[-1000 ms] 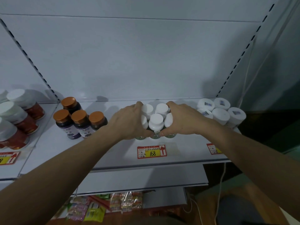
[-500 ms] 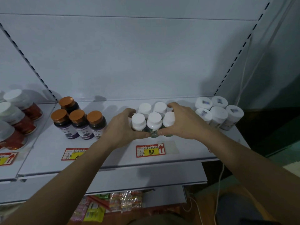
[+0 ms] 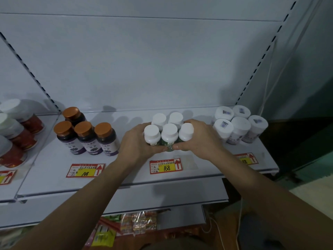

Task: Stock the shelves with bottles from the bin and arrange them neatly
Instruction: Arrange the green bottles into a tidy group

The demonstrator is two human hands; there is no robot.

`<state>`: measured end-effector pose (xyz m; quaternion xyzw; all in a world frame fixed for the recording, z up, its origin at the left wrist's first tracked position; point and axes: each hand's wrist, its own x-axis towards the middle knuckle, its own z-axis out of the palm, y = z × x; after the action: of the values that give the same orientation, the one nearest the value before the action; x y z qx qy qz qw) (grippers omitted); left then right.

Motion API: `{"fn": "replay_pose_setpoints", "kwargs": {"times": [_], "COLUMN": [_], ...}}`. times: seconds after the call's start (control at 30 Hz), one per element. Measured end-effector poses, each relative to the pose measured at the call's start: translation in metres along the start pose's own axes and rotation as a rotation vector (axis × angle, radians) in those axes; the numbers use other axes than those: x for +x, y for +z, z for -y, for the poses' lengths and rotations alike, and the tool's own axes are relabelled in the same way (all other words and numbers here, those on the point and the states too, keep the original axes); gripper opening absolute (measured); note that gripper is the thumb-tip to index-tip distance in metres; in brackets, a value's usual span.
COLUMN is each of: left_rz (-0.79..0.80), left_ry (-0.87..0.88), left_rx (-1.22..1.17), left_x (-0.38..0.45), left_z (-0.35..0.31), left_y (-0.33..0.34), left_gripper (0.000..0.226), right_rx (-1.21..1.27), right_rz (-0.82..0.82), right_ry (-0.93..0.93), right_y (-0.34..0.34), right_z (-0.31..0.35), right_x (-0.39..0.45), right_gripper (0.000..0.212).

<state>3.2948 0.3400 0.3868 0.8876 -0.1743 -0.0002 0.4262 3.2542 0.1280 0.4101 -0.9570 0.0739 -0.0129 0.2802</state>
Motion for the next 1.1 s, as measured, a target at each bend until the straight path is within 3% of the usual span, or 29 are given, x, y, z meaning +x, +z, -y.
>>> {"fn": "replay_pose_setpoints", "kwargs": {"times": [0.37,0.53,0.7,0.87,1.03,1.1], "left_rz": [-0.011,0.000,-0.001,-0.051,-0.080,-0.094], "left_ry": [0.029,0.036,0.028,0.052,0.031,0.030], "left_rx": [-0.006,-0.014,-0.021,-0.039,-0.058,-0.060], "left_x": [-0.004,-0.006,-0.003,-0.007,-0.009,-0.011], "left_z": [0.000,0.002,0.005,0.010,0.011,0.012], "left_y": [-0.002,-0.001,0.000,0.001,0.004,0.008], "left_gripper": [0.081,0.069,0.077,0.074,0.091,0.085], "right_rx": [0.065,0.224,0.274,0.278,0.255,0.278], "right_rz": [0.011,-0.041,-0.074,-0.041,-0.044,-0.043], "right_ry": [-0.024,-0.047,-0.065,-0.077,-0.077,-0.083], "right_y": [-0.001,0.007,0.013,0.011,0.011,0.015], "right_z": [-0.003,-0.011,-0.013,-0.021,-0.024,-0.023], "right_x": [-0.001,-0.008,-0.007,-0.005,-0.005,-0.007], "right_gripper": [0.062,0.072,0.081,0.073,0.082,0.083]}}
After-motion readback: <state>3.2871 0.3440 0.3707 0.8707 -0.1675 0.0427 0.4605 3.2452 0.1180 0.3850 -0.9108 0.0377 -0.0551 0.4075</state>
